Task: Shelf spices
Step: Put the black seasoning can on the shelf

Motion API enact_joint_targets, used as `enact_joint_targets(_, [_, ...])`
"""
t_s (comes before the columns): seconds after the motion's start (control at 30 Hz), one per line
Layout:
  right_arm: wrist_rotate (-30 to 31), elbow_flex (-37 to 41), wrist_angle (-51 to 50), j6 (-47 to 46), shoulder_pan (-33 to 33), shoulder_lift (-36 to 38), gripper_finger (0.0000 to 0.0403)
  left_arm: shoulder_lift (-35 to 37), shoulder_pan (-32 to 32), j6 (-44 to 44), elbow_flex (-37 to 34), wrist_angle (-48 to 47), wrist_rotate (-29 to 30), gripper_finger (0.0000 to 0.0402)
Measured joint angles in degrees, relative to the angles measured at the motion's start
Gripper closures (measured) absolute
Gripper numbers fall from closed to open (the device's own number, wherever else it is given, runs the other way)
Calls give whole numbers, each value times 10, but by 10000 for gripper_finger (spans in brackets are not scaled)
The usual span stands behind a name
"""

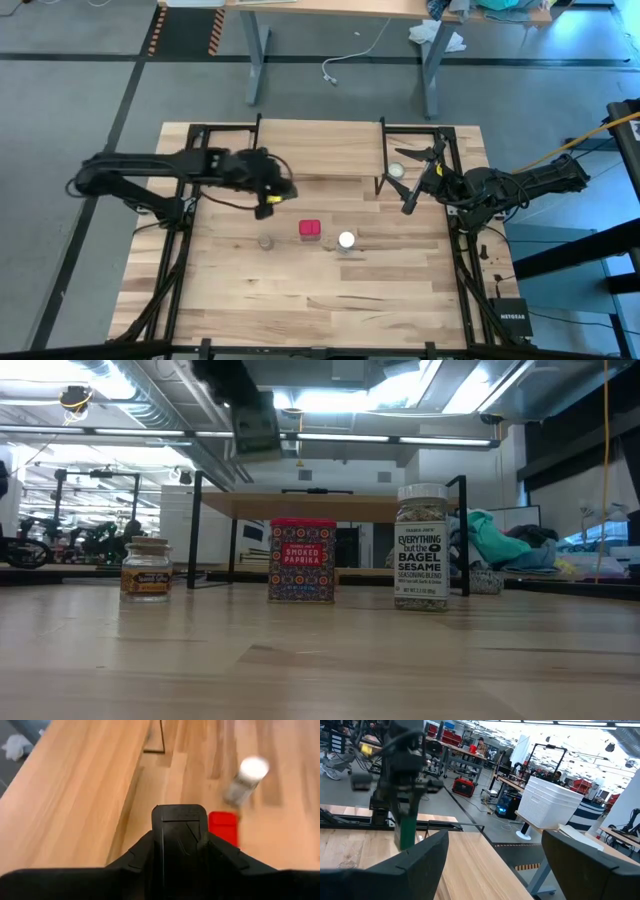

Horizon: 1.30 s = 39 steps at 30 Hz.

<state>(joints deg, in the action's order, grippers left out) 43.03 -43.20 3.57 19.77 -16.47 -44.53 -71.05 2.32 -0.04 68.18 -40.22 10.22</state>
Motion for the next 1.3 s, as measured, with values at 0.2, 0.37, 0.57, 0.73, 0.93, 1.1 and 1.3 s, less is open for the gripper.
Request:
enact_joint_targets(0.2, [0, 0, 0, 0, 0, 0, 77, -73, 17, 137, 80, 2, -1, 287])
enact_joint_targets(0.37, [0, 0, -1, 0, 0, 0, 77, -110, 69, 202, 166, -6, -3, 287])
enact_joint_targets(0.57, [0, 0, -4, 0, 0, 0, 77, -150, 158, 248, 246, -60, -60, 287])
enact_joint_targets(0.73, [0, 0, -7, 0, 0, 0, 77, -189, 231, 265, 287, -84, -89, 287])
enact_joint_targets(0.93, [0, 0, -7, 0, 0, 0, 77, -237, 297, 272, 299, -89, -120, 287])
enact_joint_targets(1.1, [0, 0, -7, 1, 0, 0, 77, -265, 332, 294, 300, -83, -164, 287])
enact_joint_targets(1.3, [0, 0, -6, 1, 0, 0, 77, -282, 354, 318, 300, -60, -181, 287])
